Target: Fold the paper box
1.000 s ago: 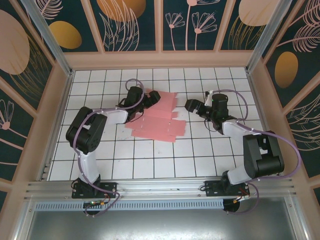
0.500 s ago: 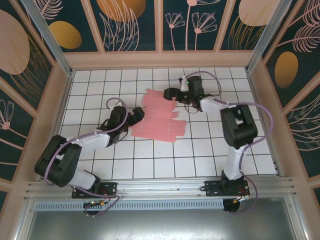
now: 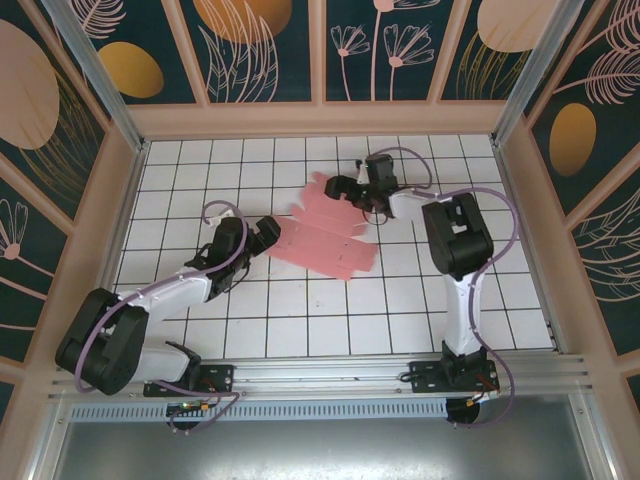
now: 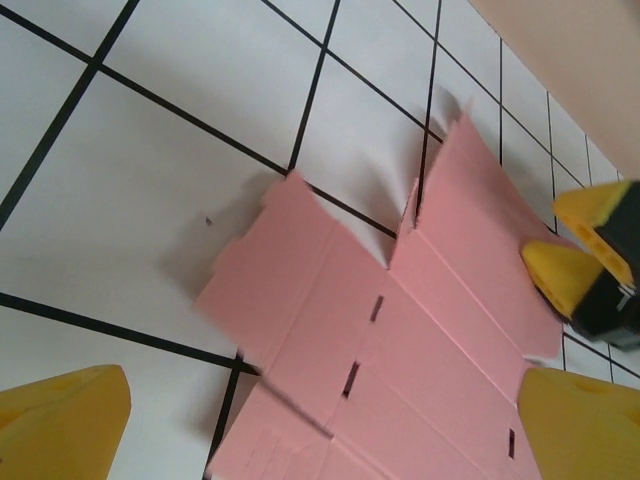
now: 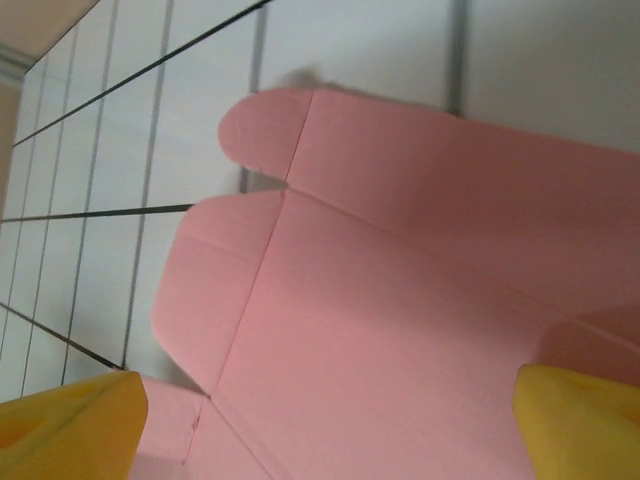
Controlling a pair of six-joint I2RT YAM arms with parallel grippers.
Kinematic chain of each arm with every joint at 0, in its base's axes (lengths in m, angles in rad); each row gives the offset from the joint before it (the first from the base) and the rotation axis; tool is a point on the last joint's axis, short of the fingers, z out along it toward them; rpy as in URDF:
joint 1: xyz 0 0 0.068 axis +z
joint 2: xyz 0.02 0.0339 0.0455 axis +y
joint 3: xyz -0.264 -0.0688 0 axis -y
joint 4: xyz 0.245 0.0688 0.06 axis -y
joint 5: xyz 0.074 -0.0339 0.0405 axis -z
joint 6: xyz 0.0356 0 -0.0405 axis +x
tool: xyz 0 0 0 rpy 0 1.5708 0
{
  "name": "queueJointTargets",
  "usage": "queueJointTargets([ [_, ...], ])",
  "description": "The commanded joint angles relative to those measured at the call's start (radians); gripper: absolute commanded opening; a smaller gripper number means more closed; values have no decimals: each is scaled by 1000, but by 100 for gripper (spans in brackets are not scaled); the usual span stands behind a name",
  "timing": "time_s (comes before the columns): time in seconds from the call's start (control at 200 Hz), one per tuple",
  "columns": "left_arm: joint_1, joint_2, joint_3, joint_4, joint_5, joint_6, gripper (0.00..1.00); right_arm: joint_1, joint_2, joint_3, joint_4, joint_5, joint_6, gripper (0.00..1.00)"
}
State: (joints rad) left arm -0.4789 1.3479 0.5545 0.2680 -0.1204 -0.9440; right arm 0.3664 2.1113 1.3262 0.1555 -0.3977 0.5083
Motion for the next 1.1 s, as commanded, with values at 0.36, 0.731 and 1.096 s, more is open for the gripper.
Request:
queueJointTargets([
  [0.36,-2,185,134,51,118,25,99,-71,-367,-366,47,77,61,93],
  [0.731,-39,312,243,103,196,49,96,-148,-315,-293,-25,-22,-32,93],
  [1.096,-29,652,645,-87,208,233,96,-128,-290,-368,56,-32,103,92],
])
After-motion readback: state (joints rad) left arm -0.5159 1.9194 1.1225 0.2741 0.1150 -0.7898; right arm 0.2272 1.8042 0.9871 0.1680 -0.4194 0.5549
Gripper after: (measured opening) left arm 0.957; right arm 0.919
